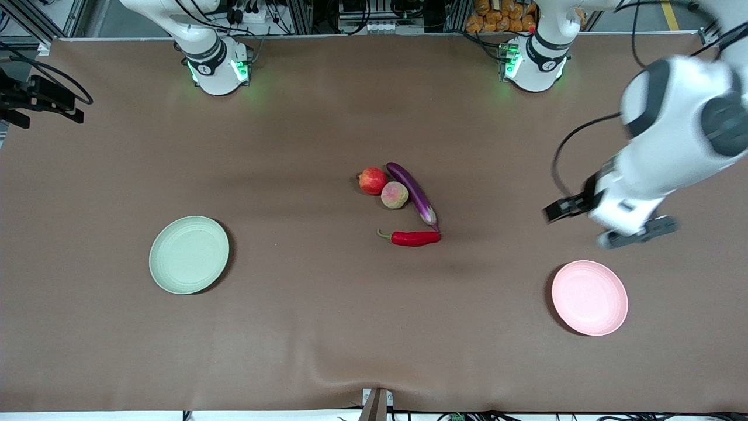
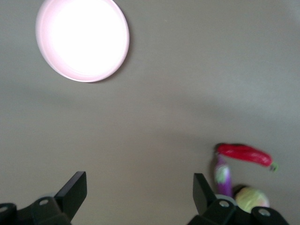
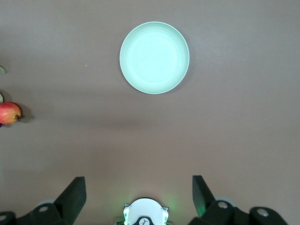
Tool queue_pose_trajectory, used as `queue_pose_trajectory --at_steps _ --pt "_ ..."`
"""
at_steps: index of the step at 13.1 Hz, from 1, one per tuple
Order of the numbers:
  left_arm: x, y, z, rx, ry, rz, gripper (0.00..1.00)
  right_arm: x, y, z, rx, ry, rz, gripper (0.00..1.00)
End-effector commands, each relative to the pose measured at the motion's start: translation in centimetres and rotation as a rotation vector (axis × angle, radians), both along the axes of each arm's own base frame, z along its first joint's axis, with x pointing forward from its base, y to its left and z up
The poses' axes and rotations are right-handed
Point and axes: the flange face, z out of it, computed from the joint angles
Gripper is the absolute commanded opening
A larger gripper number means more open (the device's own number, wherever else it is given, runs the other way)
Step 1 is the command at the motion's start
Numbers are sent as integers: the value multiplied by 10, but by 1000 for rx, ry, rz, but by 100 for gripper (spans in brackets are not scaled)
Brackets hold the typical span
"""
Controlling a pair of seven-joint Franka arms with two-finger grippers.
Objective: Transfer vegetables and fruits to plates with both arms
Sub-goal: 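Reach the left gripper down to the purple eggplant and grasp it, then carry the eggplant onto the pink plate while the right gripper reaches the apple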
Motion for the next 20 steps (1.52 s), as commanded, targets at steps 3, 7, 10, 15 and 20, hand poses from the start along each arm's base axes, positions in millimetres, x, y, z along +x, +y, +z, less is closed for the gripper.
queue_pose_trajectory --at_steps 3,7,10,15,20 --pt "-22 -106 -80 4 9 191 100 -4 -1 1 18 6 -7 100" --pt "-72 -154 -159 8 6 238 100 -4 -2 1 18 7 -10 100" --pt "-95 -190 -197 19 27 253 99 -4 -2 0 18 12 -10 100" --pt "-116 -223 -258 14 27 311 90 1 -6 -10 20 39 -16 100" --pt "-133 -235 -292 36 50 317 45 34 -14 -61 -2 133 -13 100"
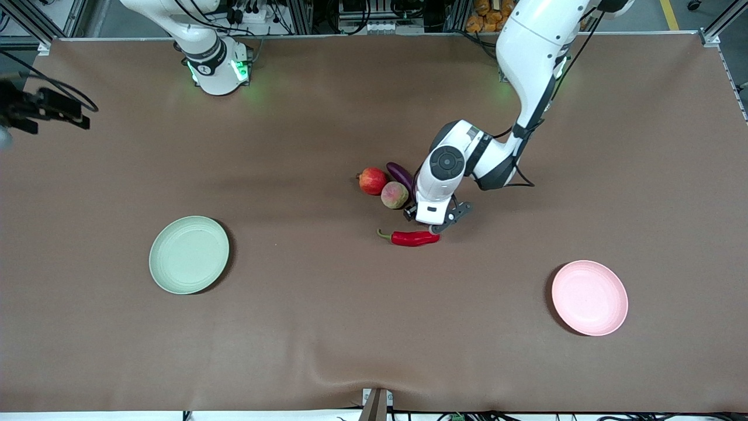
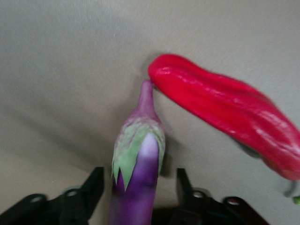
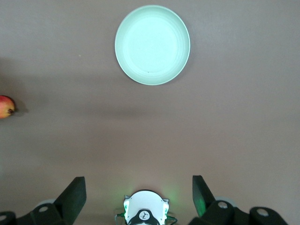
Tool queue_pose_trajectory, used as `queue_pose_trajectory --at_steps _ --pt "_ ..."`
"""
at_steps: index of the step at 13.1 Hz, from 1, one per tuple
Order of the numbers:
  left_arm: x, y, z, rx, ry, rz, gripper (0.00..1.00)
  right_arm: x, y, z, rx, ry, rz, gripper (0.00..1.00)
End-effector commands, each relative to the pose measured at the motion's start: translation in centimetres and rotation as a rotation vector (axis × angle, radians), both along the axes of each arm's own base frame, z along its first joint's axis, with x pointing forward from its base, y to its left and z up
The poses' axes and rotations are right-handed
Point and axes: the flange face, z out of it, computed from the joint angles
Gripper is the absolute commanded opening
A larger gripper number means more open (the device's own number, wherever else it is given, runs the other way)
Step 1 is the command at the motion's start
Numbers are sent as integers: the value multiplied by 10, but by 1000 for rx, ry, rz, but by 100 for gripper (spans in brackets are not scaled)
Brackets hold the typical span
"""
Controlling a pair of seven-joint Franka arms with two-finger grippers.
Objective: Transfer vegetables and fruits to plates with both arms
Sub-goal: 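Carry the eggplant onto the pink plate while the right gripper reaches the apple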
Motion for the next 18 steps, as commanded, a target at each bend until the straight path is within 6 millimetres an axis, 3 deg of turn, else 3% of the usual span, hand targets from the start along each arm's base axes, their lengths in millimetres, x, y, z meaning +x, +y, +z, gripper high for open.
queue_pose_trajectory --at_steps 1,2,4,7,10,13,15,18 --pt "-7 -3 -8 13 0 4 16 13 -6 -15 -2 30 -1 100" --pt "-6 1 -5 17 4 9 0 13 -4 -15 -4 30 3 100" --pt "-8 20 9 38 -7 -17 0 24 -8 -39 0 71 0 100" --pt "4 75 57 95 1 -77 0 28 -9 -52 1 101 -7 100" --pt "30 140 101 110 51 -161 0 23 19 -54 5 153 -80 100" --pt "80 235 114 67 39 -248 0 29 91 -70 13 181 -208 100" --pt "116 295 118 44 13 -278 0 30 157 -81 -17 144 -316 100" --pt "171 361 126 25 -57 -270 0 17 239 -133 -14 133 -451 100"
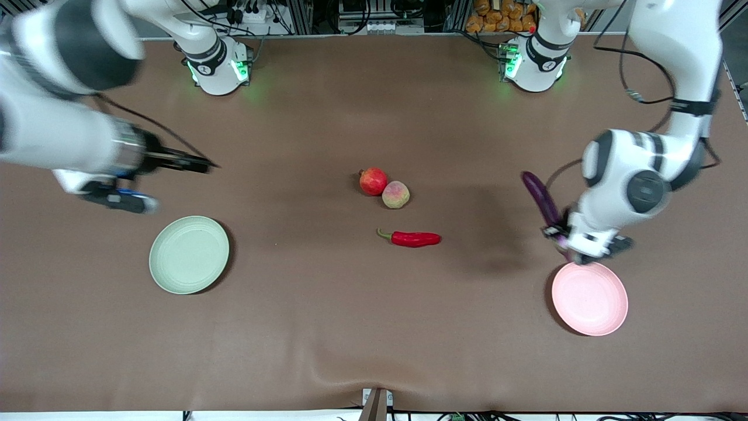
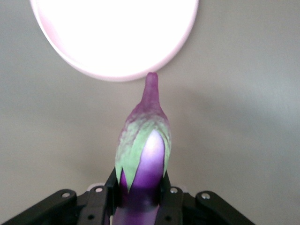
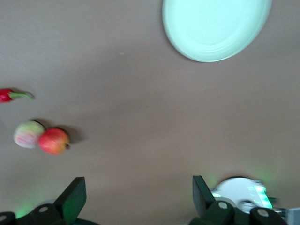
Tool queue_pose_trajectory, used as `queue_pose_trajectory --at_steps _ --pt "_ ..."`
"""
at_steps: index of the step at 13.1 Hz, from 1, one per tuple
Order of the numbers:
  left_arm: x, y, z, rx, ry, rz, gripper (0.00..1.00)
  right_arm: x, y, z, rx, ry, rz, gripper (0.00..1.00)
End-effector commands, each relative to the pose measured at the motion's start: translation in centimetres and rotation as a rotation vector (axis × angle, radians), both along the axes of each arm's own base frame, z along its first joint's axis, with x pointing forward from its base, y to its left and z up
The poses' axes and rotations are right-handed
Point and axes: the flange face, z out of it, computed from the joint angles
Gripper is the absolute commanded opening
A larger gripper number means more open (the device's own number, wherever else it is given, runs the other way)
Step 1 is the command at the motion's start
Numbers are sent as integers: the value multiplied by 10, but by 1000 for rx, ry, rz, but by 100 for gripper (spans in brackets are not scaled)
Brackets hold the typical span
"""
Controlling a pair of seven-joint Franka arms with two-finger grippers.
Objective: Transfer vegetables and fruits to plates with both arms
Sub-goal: 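Carry the eggplant onto the pink plate while the right gripper reaches the apple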
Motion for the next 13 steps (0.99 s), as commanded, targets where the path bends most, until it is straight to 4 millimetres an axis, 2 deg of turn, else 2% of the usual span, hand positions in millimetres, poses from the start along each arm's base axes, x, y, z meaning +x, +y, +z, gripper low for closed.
queue_pose_trajectory --at_steps 1,3,4,5,6,7,8,9,11,12,13 --pt "48 30 -6 -18 -39 -11 0 -19 60 -36 0 12 -135 100" --pt "73 59 -28 -28 -45 12 0 -37 111 -65 -3 -8 -215 100" --pt "87 88 -32 -33 -64 39 0 -43 135 -80 7 -21 -253 100" --pt "99 101 -34 -36 -83 47 0 -54 166 -93 2 -33 -271 100" --pt "106 104 -40 -38 -91 53 0 -63 194 -115 -21 -33 -318 100" --pt "114 107 -43 -39 -103 65 0 -66 213 -136 -35 -42 -373 100" --pt "120 108 -49 -42 -113 72 0 -79 241 -159 -51 -45 -405 100" --pt "124 111 -58 -44 -116 77 0 -87 256 -177 -75 -44 -451 100" --pt "127 122 -72 -40 -144 88 0 -100 272 -210 -122 -25 -511 100" --pt "127 125 -78 -40 -149 85 7 -108 277 -223 -145 -20 -560 100" --pt "126 126 -83 -38 -144 84 44 -112 278 -229 -157 -17 -598 100"
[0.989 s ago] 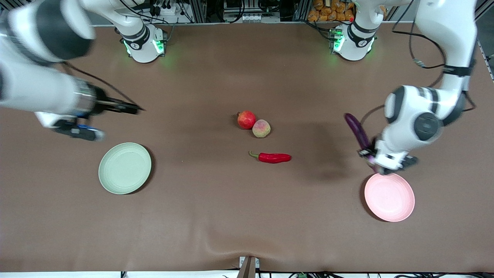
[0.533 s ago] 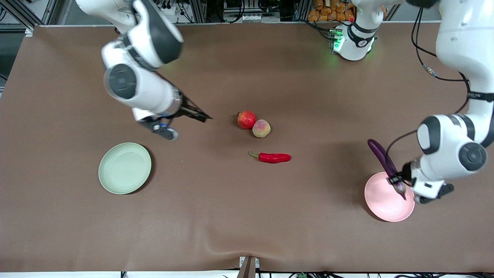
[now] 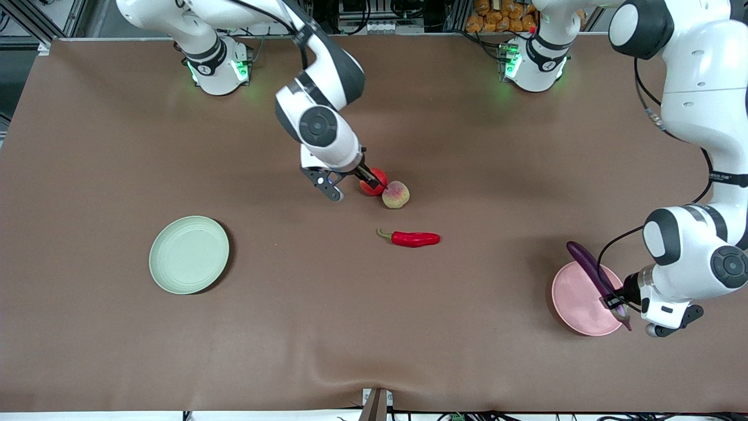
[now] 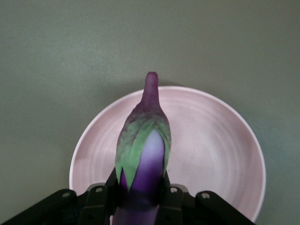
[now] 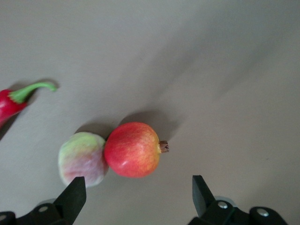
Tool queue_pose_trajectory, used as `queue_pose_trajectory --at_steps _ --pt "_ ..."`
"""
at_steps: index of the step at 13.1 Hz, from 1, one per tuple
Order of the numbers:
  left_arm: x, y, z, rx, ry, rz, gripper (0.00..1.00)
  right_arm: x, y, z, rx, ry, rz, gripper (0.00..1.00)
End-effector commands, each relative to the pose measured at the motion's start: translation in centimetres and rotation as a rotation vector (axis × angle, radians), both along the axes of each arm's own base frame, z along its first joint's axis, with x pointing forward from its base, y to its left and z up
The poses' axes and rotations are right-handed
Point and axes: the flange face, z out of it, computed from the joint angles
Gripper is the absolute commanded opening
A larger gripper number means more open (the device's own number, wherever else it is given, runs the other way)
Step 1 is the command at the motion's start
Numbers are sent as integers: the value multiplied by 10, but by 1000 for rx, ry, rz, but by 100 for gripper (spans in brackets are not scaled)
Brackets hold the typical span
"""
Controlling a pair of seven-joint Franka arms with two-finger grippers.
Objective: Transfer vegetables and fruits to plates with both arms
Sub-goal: 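Grasp the apple with the right gripper while the left gripper grasps the chili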
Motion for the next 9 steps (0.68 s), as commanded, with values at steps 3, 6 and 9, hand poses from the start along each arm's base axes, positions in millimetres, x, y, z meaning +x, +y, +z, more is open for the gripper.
queue_pose_trajectory --at_steps 3,6,9 --pt "6 6 0 1 -18 -2 100 -10 4 -17 -56 15 -224 100" --pt "9 -1 28 -1 -44 -2 100 -23 23 -43 -65 1 -264 100" --pt "2 -32 70 -27 13 31 100 -28 27 -64 -76 -4 -256 100"
